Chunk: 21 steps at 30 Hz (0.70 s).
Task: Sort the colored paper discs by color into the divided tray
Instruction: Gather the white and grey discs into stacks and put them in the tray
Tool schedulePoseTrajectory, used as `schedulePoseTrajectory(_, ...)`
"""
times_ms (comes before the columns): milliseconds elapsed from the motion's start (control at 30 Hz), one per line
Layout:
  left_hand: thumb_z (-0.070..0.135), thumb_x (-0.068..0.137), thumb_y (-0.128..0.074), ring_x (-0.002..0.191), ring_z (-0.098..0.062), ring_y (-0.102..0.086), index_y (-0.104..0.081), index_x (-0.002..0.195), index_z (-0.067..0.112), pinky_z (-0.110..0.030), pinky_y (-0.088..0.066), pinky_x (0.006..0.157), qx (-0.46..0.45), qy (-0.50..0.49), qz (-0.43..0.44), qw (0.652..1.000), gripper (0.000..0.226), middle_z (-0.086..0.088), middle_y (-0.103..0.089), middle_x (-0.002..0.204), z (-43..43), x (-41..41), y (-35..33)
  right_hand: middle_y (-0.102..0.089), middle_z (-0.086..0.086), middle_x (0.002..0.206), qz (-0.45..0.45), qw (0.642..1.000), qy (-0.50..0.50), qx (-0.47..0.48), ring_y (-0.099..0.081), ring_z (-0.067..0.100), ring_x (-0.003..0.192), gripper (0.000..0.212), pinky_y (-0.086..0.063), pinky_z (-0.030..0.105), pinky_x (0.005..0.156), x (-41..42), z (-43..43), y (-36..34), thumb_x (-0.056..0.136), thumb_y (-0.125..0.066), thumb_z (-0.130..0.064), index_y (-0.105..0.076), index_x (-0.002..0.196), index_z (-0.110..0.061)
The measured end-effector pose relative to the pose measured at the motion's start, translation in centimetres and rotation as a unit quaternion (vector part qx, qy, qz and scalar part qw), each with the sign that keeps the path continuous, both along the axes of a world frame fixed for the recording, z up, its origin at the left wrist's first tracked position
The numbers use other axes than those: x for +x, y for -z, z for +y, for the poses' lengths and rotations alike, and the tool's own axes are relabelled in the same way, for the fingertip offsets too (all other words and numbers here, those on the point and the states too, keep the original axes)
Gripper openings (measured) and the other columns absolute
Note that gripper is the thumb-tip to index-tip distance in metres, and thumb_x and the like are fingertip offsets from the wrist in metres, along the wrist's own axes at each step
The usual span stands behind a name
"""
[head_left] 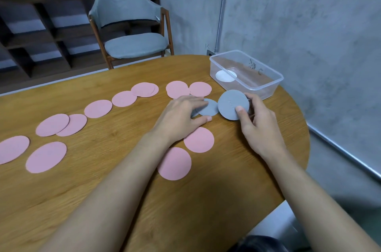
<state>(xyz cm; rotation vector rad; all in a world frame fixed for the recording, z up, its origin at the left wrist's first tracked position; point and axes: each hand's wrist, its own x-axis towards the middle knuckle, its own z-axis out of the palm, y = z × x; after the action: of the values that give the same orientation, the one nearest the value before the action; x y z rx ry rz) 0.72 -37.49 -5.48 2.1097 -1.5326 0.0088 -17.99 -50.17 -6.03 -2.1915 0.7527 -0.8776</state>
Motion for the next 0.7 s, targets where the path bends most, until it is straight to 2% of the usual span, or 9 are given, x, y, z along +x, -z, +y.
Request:
schedulePoseTrajectory(133, 0.052, 0.091, -0.071, 0.117, -0.015, -0.064, -0.078, 0.116, 0.022, -0.039, -0.053, 0.096, -0.006, -0.011, -0.026, 1.000, 0.040, 0.005, -0.076, 0.121, 0.4, 0.4, 0.0, -0.064, -0.017, 0.099, -0.001, 1.000, 0.000, 0.006, -0.058, 0.004, 0.083, 0.028, -0.040, 0.011, 0.071, 0.1, -0.2, 0.0, 0.104, -0.056, -0.026, -0.056, 0.132, -0.026)
schedulePoseTrajectory(200, 0.058, 0.095, -0.056, 0.101, -0.019, -0.066, -0.078, 0.102, 0.018, -0.042, -0.054, 0.084, 0.008, 0.001, -0.078, 0.997, 0.047, 0.000, -0.078, 0.102, 1.0, 0.3, -0.1, -0.065, -0.017, 0.099, 0.003, 1.000, -0.008, 0.008, -0.058, 0.005, 0.084, 0.028, -0.042, 0.016, 0.073, 0.1, -0.1, 0.0, 0.104, -0.056, -0.026, -0.056, 0.132, -0.026)
schedulePoseTrajectory(300, 0.051, 0.103, -0.038, 0.093, -0.019, -0.065, -0.076, 0.101, 0.019, -0.040, -0.052, 0.081, -0.004, 0.027, -0.130, 0.991, 0.050, 0.003, -0.076, 0.094, 2.4, -0.2, -0.4, -0.066, -0.011, 0.097, 0.013, 1.000, -0.019, 0.002, -0.059, 0.007, 0.085, 0.028, -0.043, 0.017, 0.074, 0.2, 0.0, 0.0, 0.104, -0.057, -0.027, -0.056, 0.131, -0.027)
schedulePoseTrajectory(433, 0.035, 0.106, -0.046, 0.086, -0.019, -0.064, -0.072, 0.101, 0.016, -0.039, -0.054, 0.072, -0.085, 0.011, -0.147, 0.985, 0.033, 0.002, -0.072, 0.090, 4.5, -1.1, -0.3, -0.064, -0.008, 0.084, 0.010, 0.999, -0.035, -0.003, -0.056, 0.007, 0.076, 0.025, -0.040, 0.011, 0.068, 0.5, 0.3, -0.2, 0.101, -0.062, -0.022, -0.061, 0.125, -0.027)
schedulePoseTrajectory(500, 0.025, 0.103, -0.057, 0.084, -0.015, -0.065, -0.072, 0.101, 0.015, -0.037, -0.055, 0.072, -0.144, -0.015, -0.097, 0.985, 0.019, 0.004, -0.072, 0.092, 5.0, -1.4, -0.2, -0.061, -0.011, 0.080, 0.001, 0.999, -0.039, 0.002, -0.055, 0.005, 0.073, 0.025, -0.040, 0.008, 0.068, 0.7, 0.5, -0.3, 0.100, -0.064, -0.020, -0.063, 0.123, -0.028)
schedulePoseTrajectory(567, 0.015, 0.097, -0.065, 0.082, -0.011, -0.067, -0.073, 0.100, 0.014, -0.033, -0.056, 0.074, -0.205, -0.049, -0.001, 0.978, 0.009, 0.007, -0.074, 0.094, 4.9, -1.5, -0.3, -0.060, -0.012, 0.078, -0.003, 0.999, -0.044, 0.004, -0.054, 0.002, 0.071, 0.025, -0.039, 0.007, 0.068, 1.1, 0.8, -0.5, 0.099, -0.064, -0.019, -0.063, 0.122, -0.029)
schedulePoseTrajectory(633, 0.012, 0.094, -0.069, 0.082, -0.011, -0.070, -0.076, 0.104, 0.015, -0.026, -0.058, 0.076, -0.232, -0.076, 0.104, 0.964, 0.013, 0.011, -0.076, 0.097, 4.8, -1.6, -0.5, -0.060, -0.012, 0.078, 0.000, 0.998, -0.055, 0.006, -0.055, 0.003, 0.071, 0.025, -0.039, 0.008, 0.067, 1.9, 1.0, -0.8, 0.099, -0.064, -0.019, -0.064, 0.122, -0.028)
schedulePoseTrajectory(700, 0.013, 0.092, -0.073, 0.082, -0.010, -0.071, -0.078, 0.107, 0.018, -0.024, -0.059, 0.075, -0.227, -0.087, 0.172, 0.954, 0.016, 0.013, -0.077, 0.097, 4.9, -1.6, -0.6, -0.062, -0.012, 0.079, -0.001, 0.998, -0.065, 0.014, -0.059, 0.007, 0.072, 0.027, -0.040, 0.009, 0.067, 2.7, 1.1, -0.9, 0.099, -0.064, -0.019, -0.064, 0.124, -0.028)
